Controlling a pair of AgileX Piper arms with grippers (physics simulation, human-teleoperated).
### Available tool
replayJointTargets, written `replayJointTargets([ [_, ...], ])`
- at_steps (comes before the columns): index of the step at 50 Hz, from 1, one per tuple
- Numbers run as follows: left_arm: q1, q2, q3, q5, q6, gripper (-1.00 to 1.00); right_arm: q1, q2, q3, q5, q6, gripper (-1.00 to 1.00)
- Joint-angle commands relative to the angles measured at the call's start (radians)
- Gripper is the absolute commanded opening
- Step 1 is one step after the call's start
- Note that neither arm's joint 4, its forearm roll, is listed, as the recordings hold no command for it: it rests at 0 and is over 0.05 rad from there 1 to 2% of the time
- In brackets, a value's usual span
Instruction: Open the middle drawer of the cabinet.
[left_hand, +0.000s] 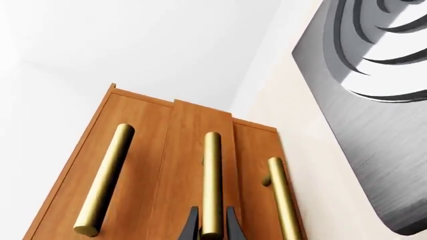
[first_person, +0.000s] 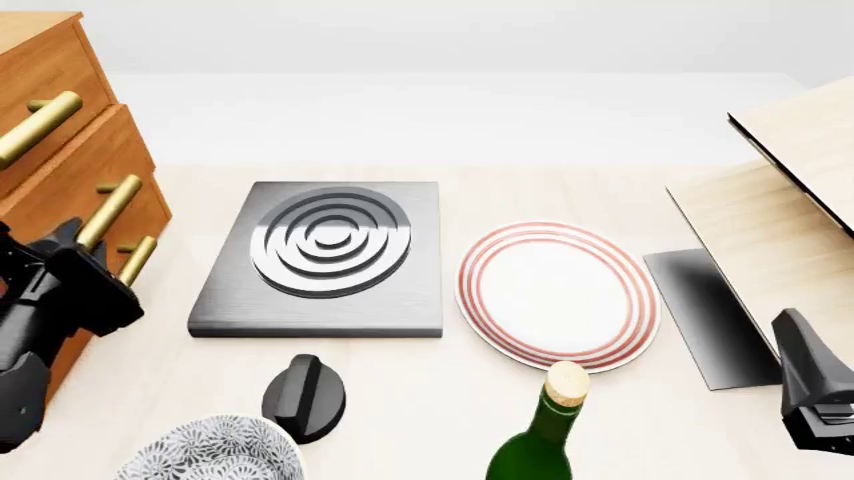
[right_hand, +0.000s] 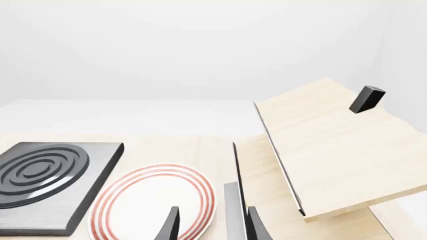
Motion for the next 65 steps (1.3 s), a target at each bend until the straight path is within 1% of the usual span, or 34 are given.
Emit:
replayJointTargets([
  [1, -0.052, -0.004, 0.029, 0.025, 0.018, -1.0, 0.001, -0.005, 0.0, 0.002, 0.002, 1.0],
  [11, -0.076, -0.001, 0.015, 0.038, 0.028, -1.0, 0.001, -0.005, 0.0, 0.002, 0.002, 1.0],
  [12, -0.078, 0.001, 0.015, 0.036, 0.029, -1.0, 0.001, -0.005, 0.0, 0.002, 0.002, 1.0],
  [14, -0.09, 0.038, 0.025, -0.011, 0.054, -1.0, 0.001, -0.005, 0.0, 0.002, 0.002, 1.0],
  [27, -0.114, 0.026, 0.014, 0.005, 0.063, -1.0, 0.001, -0.004, 0.0, 0.002, 0.002, 1.0],
  [35, -0.133, 0.048, 0.022, -0.009, 0.076, -1.0, 0.001, -0.004, 0.0, 0.002, 0.002, 1.0],
  [52, -0.148, 0.031, 0.0, 0.022, 0.089, -1.0, 0.001, -0.005, 0.0, 0.002, 0.002, 1.0],
  [57, -0.158, 0.027, 0.003, 0.024, 0.093, -1.0, 0.001, -0.005, 0.0, 0.002, 0.002, 1.0],
  [58, -0.171, 0.012, 0.003, 0.028, 0.097, -1.0, 0.001, -0.004, 0.0, 0.002, 0.002, 1.0],
  [59, -0.173, -0.003, 0.003, 0.04, 0.093, -1.0, 0.001, -0.005, 0.0, 0.002, 0.001, 1.0],
  [65, -0.178, -0.014, 0.019, 0.036, 0.1, -1.0, 0.001, -0.005, 0.0, 0.002, 0.001, 1.0],
])
